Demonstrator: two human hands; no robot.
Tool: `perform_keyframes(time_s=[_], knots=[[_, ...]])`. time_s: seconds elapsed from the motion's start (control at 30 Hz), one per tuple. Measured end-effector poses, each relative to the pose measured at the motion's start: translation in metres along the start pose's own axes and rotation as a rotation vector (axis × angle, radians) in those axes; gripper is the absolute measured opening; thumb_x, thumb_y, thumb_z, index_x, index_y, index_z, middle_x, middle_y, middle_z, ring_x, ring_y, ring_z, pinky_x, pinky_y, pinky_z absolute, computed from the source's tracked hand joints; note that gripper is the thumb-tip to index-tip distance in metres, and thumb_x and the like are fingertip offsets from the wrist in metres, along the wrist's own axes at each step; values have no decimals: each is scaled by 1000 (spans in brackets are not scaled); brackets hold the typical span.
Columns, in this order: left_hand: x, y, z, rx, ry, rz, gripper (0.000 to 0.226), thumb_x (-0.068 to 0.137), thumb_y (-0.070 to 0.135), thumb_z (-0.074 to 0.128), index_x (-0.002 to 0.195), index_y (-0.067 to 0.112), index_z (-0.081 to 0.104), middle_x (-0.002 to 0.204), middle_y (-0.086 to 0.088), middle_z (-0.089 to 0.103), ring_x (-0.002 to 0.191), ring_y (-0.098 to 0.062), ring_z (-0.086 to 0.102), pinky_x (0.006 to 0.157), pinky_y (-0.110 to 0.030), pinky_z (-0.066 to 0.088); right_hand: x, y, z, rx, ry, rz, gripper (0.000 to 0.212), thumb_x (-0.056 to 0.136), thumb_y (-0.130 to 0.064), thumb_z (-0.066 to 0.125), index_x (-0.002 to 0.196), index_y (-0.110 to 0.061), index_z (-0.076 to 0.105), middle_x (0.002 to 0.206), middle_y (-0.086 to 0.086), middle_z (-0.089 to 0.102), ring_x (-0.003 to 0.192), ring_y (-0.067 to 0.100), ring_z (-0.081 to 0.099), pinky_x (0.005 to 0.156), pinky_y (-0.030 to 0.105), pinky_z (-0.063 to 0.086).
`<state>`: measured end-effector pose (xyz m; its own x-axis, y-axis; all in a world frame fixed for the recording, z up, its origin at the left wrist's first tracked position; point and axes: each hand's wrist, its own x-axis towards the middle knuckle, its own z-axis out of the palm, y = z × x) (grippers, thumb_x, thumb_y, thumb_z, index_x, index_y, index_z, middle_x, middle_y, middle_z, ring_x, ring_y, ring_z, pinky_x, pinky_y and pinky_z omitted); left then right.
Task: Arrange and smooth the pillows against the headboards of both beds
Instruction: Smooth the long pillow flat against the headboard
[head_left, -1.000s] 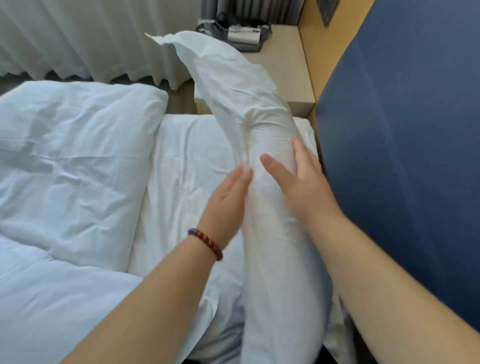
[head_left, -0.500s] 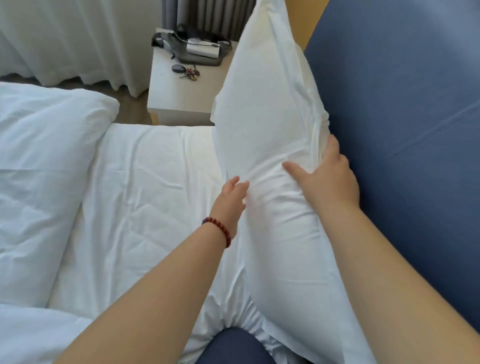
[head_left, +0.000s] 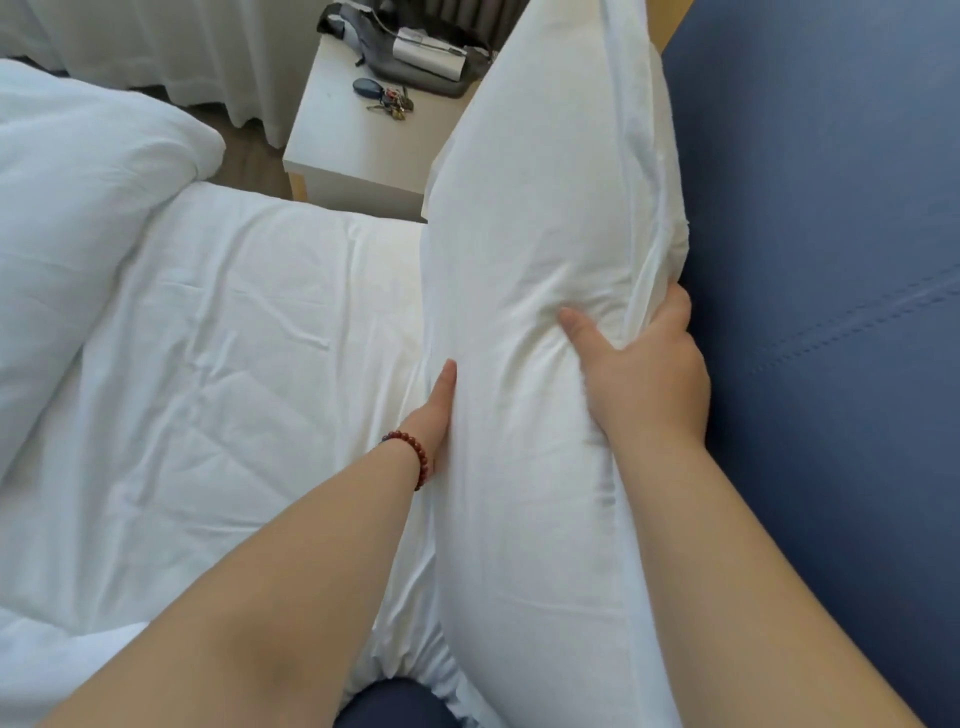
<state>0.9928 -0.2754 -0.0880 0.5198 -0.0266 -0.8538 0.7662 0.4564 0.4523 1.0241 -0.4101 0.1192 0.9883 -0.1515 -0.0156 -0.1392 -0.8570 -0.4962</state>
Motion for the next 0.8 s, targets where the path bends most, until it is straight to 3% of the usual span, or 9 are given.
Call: perform_keyframes(time_s=[0.07,0.13,0.23,0.33,0.43,0.53,0.63,0.73,0.8], knots=[[-16,5,3,48,86,14,126,32,108,35,120,23,66,116,-1,70,110,-28,62,104,-39,42,-1,-6,-4,52,7,14,96,70,-72,68,142,-19,33,124,2,59,108,26,59,85,39,51],[-47,13,2,87,182,78,114,52,100,35,121,14,64,108,-4,69,98,-30,64,91,-33,46,-3,-12,-8,135,4,6,75,72,-63,73,125,-18,46,109,-4,61,96,20,60,73,33,49],[-74,29,-28,76,411,265,94,78,80,47,137,7,51,135,-8,57,119,-32,54,98,-34,38,-8,-13,-12,314,-17,14,53,74,-52,77,111,-20,54,96,-12,61,84,9,60,62,24,44],[-113,53,-78,68,572,446,89,83,69,54,141,2,45,144,-10,49,132,-30,45,110,-34,31,-28,-18,-10,492,-68,82,47,76,-47,78,109,-22,57,96,-12,64,85,9,62,67,26,49],[-162,78,-113,151,646,608,85,86,63,57,145,4,40,149,-10,44,137,-27,40,110,-31,28,-55,-24,-6,666,-120,130,46,76,-41,80,112,-23,60,101,-8,70,89,12,67,78,31,55],[-203,108,-135,230,651,758,68,84,64,59,125,10,59,125,-5,63,118,-26,56,96,-30,41,-74,-38,-14,888,-206,171,55,71,-34,83,120,-17,64,107,1,74,96,20,71,85,38,56],[-240,134,-152,340,615,893,44,85,60,61,95,17,64,85,8,65,86,-17,62,76,-29,44,-89,-58,-38,1074,-373,303,40,86,-45,67,116,-18,68,105,3,75,96,20,71,81,36,56],[-272,150,-165,394,580,972,41,84,57,64,84,16,63,79,5,65,75,-12,61,66,-28,46,-109,-71,-57,1097,-484,370,50,83,-70,54,109,-29,68,102,-3,76,97,19,70,82,38,53],[-288,154,-169,410,576,1018,41,84,56,64,78,15,59,75,4,62,70,-11,58,63,-27,44,-125,-79,-66,1207,-470,390,48,86,-65,52,106,-26,69,101,1,76,94,21,72,85,41,52]])
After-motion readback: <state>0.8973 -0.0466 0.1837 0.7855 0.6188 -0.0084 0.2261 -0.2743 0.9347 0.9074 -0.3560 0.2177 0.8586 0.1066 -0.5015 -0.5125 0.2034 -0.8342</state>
